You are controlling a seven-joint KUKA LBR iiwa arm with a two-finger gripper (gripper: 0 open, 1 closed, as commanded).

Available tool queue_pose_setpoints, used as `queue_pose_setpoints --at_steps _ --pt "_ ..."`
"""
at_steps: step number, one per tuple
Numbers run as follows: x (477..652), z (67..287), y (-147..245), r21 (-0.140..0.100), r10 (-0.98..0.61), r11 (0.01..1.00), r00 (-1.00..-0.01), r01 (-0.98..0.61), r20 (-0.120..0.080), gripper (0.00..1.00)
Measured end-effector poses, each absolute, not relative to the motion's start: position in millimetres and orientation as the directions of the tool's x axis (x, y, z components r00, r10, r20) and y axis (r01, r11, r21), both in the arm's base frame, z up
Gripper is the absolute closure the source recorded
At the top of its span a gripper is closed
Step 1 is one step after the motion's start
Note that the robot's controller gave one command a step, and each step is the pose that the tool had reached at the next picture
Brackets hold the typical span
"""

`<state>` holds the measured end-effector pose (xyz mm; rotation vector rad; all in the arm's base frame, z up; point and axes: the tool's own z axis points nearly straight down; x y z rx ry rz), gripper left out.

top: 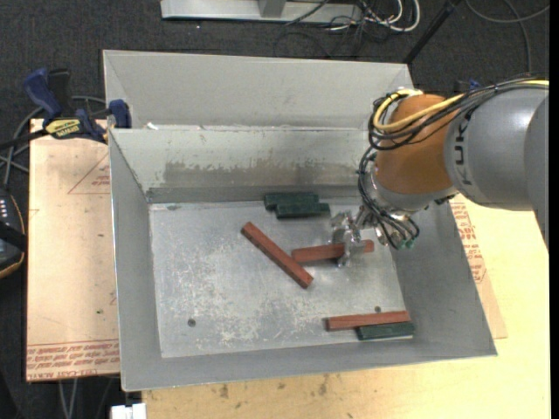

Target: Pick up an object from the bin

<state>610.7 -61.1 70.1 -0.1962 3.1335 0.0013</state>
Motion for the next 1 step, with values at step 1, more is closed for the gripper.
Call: queue_pose_setpoints --at_steps 1 --pt "610.7 70.0 -61.0 0.001 -0.125 0.992 -0.992 -0.125 -0.002 0.00"
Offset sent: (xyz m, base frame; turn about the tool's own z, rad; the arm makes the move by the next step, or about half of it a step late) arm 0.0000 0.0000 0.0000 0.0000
